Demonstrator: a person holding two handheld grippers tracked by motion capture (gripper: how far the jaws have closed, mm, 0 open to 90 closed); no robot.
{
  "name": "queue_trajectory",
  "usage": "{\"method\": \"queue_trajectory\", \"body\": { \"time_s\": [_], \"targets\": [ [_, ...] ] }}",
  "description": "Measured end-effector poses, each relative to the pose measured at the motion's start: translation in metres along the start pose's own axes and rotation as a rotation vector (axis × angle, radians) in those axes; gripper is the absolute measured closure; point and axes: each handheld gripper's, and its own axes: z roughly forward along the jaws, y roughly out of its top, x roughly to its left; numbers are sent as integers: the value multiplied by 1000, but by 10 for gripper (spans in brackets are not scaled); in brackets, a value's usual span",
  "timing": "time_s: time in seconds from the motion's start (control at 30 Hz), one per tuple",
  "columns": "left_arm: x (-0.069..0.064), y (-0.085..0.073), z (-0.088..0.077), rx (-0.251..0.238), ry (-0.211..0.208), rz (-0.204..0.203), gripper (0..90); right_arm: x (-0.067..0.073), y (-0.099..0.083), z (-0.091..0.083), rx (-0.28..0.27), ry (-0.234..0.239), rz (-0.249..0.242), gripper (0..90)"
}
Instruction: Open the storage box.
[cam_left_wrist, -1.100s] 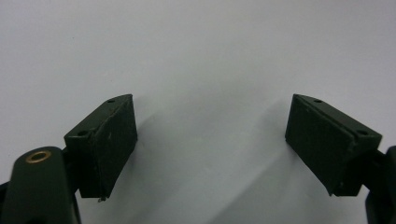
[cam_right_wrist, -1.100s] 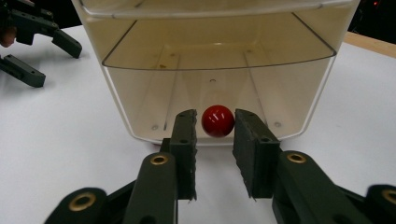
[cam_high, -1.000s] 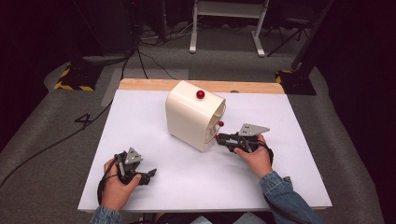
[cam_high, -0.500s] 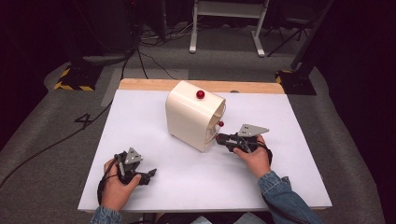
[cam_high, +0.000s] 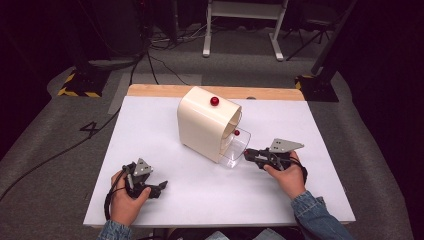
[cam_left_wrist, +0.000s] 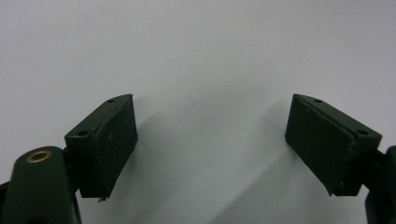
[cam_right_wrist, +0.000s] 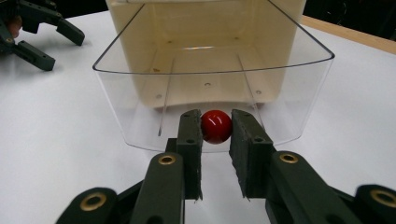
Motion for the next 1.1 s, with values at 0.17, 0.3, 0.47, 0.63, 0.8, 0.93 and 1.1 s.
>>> {"method": "queue_trajectory", "body": {
  "time_s": [0.17, 0.3, 0.47, 0.63, 0.8, 0.93, 1.1],
  "targets": [
    [0, 0, 0, 0, 0, 2, 170, 2, -6, -15, 2, -9, 5, 742],
    [0, 0, 0, 0, 0, 1, 170, 2, -13, -27, 2, -15, 10, 742],
    [0, 0, 0, 1, -1, 0, 170, 2, -15, -32, 3, -16, 11, 741],
    [0, 0, 0, 0, 2, 5, 170, 1, -20, -33, 26, -12, 14, 739],
    [0, 0, 0, 1, 2, 4, 170, -1, -25, -31, 75, -5, 3, 708],
    [0, 0, 0, 0, 0, 1, 170, -3, -26, -32, 77, -18, 2, 607],
    [0, 0, 0, 0, 1, 3, 170, -5, -26, -38, 69, -24, 14, 584]
  ]
}}
